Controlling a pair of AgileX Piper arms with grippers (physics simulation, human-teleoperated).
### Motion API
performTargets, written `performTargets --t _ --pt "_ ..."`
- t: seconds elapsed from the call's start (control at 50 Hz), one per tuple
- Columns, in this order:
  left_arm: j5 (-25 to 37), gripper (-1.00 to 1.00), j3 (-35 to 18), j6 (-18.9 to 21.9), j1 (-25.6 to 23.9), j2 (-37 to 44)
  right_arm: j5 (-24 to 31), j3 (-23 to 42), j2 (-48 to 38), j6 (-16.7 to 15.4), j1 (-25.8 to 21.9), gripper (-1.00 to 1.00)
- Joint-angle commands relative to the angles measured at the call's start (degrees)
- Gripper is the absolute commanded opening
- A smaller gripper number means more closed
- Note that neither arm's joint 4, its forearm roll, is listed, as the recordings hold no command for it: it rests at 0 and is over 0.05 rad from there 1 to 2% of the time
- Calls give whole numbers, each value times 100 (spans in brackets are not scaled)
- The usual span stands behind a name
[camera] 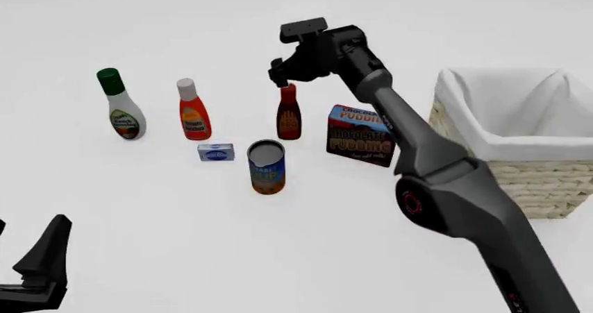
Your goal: Pick the bbq sauce and place it in the basket.
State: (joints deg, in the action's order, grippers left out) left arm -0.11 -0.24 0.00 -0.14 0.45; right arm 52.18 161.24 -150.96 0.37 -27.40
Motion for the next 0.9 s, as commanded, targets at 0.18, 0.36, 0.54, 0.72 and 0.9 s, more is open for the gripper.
performTargets --t 0.18,0.36,0.54,0.72,0.9 --pt "0 100 0 0 -1 0 64 93 -276 -10 -51 100" --pt "0 100 0 0 0 1 56 94 -372 -25 -91 100" --pt "0 100 0 1 0 0 48 93 -461 -39 -74 100" --pt "0 100 0 1 -1 -1 31 94 -561 -43 -81 100" --pt "0 100 0 0 -1 -1 19 94 -630 -49 -90 100"
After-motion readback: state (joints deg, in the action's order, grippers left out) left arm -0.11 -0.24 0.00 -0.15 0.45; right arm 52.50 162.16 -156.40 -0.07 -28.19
